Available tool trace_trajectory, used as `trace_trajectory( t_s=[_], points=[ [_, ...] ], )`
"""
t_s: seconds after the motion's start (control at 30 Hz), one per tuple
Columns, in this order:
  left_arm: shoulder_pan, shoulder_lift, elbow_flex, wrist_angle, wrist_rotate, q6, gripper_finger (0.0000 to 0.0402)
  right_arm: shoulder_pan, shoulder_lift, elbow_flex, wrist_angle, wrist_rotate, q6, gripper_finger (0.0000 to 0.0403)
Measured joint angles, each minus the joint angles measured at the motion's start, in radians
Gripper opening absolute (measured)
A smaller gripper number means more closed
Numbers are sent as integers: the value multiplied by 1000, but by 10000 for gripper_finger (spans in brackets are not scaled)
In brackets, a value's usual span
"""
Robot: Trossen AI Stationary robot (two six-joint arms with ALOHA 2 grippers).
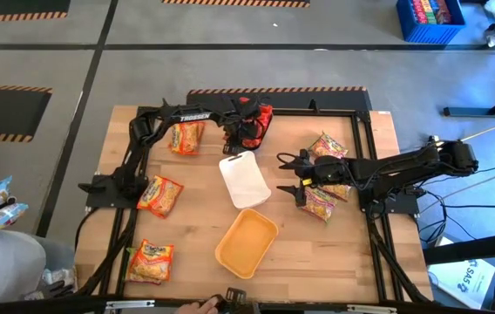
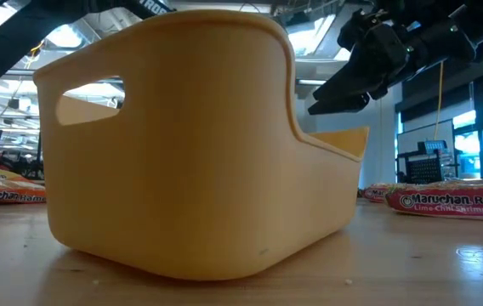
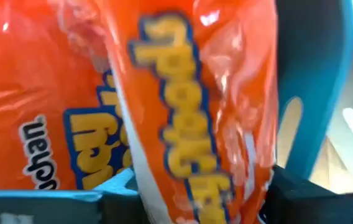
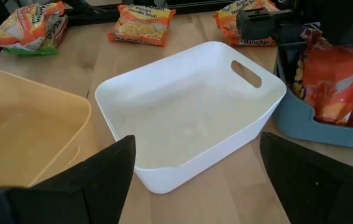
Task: Sort Maruchan noodles
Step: Put the red noodle pack into the blue bin, then adjust the bins on the table
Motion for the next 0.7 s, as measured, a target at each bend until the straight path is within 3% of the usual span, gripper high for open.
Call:
trace_trajectory(
  t_s=[0.33, 0.7],
  points=[
    [-37, -31, 0, -32, -85, -20, 187, 0, 0, 0, 0, 0, 1, 326],
    [-121, -235, -1, -52, -270, -109, 188, 0, 0, 0, 0, 1, 2, 326]
  ],
)
